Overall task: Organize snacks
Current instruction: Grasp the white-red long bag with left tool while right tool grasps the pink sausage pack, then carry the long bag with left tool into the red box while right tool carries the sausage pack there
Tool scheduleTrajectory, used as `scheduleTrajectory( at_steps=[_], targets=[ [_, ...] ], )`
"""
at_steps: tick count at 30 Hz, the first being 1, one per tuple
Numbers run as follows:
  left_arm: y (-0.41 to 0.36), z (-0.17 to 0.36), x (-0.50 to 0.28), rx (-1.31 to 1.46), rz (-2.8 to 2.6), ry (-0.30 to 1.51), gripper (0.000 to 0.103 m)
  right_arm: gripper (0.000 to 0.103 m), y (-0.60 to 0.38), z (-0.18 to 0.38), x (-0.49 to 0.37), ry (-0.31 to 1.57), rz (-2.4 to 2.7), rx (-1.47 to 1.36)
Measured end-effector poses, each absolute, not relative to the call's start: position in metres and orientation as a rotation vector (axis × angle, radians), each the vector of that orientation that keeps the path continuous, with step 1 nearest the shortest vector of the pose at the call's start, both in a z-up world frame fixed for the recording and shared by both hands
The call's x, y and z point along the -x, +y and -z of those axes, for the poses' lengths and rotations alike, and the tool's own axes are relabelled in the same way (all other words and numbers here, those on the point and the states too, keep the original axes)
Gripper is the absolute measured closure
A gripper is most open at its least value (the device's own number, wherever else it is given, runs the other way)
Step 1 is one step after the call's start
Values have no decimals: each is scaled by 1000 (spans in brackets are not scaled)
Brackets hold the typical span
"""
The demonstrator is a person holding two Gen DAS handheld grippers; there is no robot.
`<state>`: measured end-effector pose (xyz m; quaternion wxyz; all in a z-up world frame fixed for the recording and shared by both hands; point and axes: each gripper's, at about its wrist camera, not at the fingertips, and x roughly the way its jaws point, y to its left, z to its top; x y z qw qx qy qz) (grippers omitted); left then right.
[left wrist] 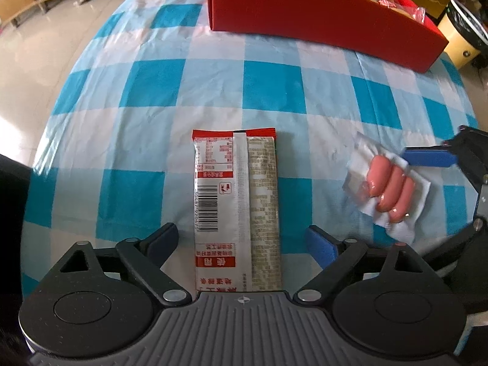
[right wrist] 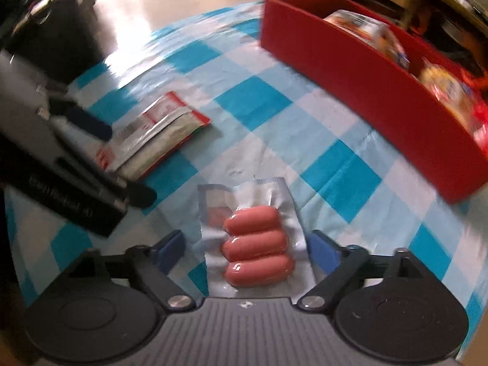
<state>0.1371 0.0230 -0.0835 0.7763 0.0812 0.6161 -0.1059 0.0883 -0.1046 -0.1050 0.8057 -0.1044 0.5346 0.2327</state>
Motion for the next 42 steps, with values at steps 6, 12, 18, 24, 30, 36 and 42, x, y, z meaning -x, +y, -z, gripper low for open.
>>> scheduleTrajectory(
  at_steps=[6, 12, 18, 24, 30, 36, 42],
  targets=[
    [23, 86, -135, -176, 200, 1308, 4, 2, -105, 110, -83, 1140, -465, 220],
    [33, 74, -133, -134, 154, 1296, 39, 37, -113, 99, -75, 1131, -419, 177],
    [39, 71, -131, -92, 149, 1309, 46, 37, -118, 94, -59, 1130, -366, 153],
    [38, 69, -125, -94, 163, 1286, 48, 37, -128, 80, -49, 1089, -308, 69],
    [38, 54, -124, -73, 172, 1240, 48, 37, -141, 65, -48, 1038, -268, 1],
    [31, 47, -129, -69, 175, 1229, 48, 37, -151, 56, -54, 1000, -237, -33],
    [23, 40, -126, -87, 188, 1199, 48, 37, -156, 52, -57, 976, -219, -37]
  ],
)
